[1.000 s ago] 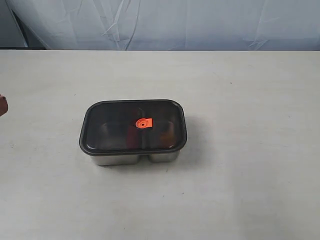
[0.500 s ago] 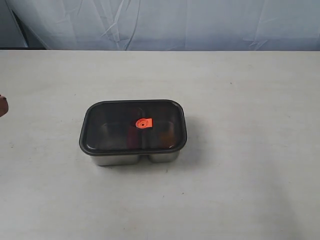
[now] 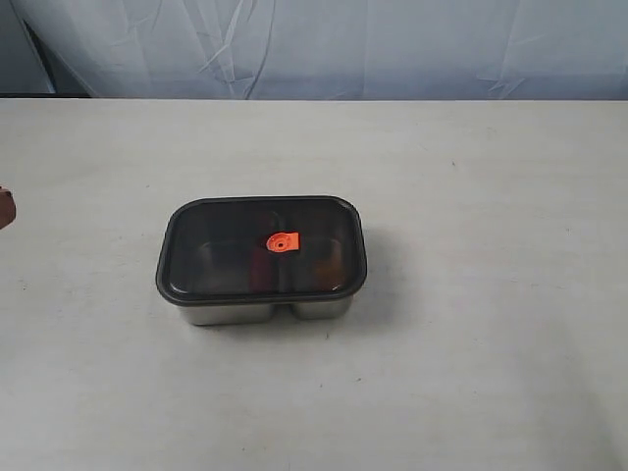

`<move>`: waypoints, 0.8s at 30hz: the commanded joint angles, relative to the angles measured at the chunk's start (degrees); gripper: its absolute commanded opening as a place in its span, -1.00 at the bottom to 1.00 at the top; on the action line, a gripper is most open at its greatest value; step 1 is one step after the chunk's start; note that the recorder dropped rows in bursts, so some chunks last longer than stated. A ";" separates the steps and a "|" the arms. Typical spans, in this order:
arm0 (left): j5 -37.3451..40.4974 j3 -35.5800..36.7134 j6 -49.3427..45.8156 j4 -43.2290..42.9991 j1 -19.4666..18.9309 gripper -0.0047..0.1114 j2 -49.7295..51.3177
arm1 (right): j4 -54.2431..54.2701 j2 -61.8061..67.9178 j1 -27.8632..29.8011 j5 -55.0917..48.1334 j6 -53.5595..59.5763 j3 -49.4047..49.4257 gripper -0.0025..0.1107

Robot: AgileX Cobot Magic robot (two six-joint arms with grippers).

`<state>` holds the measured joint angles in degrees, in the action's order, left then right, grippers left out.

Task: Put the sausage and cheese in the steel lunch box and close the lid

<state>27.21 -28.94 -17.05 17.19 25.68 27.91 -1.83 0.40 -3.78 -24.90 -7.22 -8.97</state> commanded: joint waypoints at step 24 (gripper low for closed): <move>-0.25 0.10 0.15 -0.20 0.12 -0.92 -0.18 | -0.47 -0.40 0.46 2.65 6.79 7.74 -0.96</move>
<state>27.21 -28.94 -17.05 17.11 25.68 27.91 -0.95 0.32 -3.69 -23.87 1.97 -2.76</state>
